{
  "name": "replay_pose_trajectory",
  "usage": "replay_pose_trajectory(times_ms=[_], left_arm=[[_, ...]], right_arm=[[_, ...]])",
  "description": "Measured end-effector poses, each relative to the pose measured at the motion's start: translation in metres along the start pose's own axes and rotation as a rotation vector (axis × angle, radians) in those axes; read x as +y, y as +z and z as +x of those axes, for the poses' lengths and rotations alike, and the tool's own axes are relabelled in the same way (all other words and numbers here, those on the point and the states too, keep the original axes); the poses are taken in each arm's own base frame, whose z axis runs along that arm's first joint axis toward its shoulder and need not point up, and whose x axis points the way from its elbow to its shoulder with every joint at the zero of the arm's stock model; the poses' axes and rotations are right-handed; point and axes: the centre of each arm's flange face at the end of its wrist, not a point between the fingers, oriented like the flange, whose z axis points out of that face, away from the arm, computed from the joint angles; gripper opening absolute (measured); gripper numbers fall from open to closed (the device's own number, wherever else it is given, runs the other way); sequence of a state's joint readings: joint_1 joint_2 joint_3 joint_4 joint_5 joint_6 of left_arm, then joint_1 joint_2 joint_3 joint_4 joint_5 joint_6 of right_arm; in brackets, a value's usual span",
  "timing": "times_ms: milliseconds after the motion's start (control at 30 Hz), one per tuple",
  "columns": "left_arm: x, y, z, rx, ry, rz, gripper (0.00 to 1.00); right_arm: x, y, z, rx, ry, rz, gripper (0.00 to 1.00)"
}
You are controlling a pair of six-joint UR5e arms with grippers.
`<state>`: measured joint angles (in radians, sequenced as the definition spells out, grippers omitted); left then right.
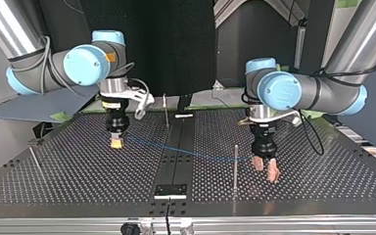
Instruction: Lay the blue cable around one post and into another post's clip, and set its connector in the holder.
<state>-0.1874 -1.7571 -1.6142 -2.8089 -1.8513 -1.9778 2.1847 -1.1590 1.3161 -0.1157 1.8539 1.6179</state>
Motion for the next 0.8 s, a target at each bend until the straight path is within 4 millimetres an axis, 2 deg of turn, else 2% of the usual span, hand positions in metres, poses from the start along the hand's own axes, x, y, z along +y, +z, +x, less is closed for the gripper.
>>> replay_pose_trajectory(times_ms=[167, 267, 600, 800], left_arm=[[-0.001, 0.0, 0.0, -0.002, 0.0, 0.002, 1.0], [-0.001, 0.0, 0.001, -0.001, -0.001, 0.002, 1.0], [-0.002, -0.001, 0.001, 0.0, -0.002, 0.007, 1.0], [-0.003, -0.001, 0.002, 0.002, -0.001, 0.012, 1.0]], right_arm=[[0.013, 0.003, -0.022, -0.007, 0.013, -0.04, 0.16], [0.024, 0.009, -0.044, -0.023, 0.009, -0.063, 0.16], [0.077, 0.033, -0.142, -0.116, 0.027, -0.104, 0.16], [0.09, 0.032, -0.197, -0.172, 0.032, -0.097, 0.16]])
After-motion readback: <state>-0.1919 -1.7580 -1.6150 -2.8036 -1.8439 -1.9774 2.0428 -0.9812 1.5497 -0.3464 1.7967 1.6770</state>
